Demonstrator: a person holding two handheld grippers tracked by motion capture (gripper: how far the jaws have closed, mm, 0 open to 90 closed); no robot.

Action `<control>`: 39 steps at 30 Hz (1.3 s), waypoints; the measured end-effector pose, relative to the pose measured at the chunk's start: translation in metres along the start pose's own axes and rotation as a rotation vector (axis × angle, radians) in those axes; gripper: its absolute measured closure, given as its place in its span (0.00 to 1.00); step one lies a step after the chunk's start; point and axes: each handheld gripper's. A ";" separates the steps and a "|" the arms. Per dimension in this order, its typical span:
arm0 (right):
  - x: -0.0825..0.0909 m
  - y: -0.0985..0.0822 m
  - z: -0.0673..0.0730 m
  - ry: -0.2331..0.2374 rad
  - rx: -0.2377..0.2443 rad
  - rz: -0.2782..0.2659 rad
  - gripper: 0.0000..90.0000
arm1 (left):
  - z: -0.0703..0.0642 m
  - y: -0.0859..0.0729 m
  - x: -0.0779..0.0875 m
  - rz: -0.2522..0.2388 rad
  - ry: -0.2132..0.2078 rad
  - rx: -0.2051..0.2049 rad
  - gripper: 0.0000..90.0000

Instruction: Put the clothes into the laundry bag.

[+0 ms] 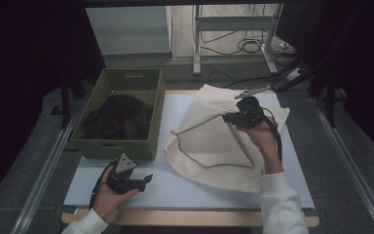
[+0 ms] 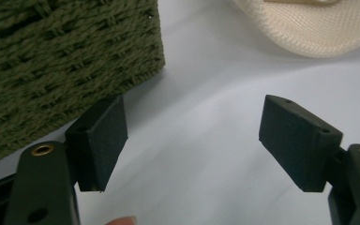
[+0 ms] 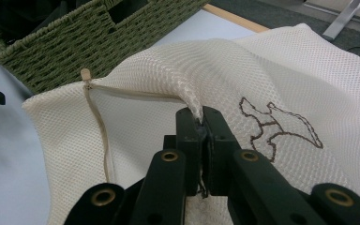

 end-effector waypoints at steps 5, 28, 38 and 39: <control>-0.001 -0.001 -0.002 0.001 -0.006 0.001 0.96 | -0.008 0.008 0.007 -0.023 -0.023 -0.031 0.29; 0.000 -0.002 0.001 -0.013 0.006 0.000 0.96 | -0.011 0.058 0.050 -0.119 -0.039 -0.040 0.31; -0.001 -0.003 0.001 -0.008 0.007 0.000 0.96 | 0.011 0.082 0.063 -0.171 0.012 0.016 0.29; -0.001 -0.003 0.001 -0.006 0.010 0.002 0.96 | 0.013 0.084 0.064 -0.173 0.019 0.017 0.29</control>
Point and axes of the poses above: each handheld gripper's, and its own axes: x roughly backward along the jaws, y roughly out of its top, z roughly to its left, and after that the axes turned 1 degree about -z, right-handed
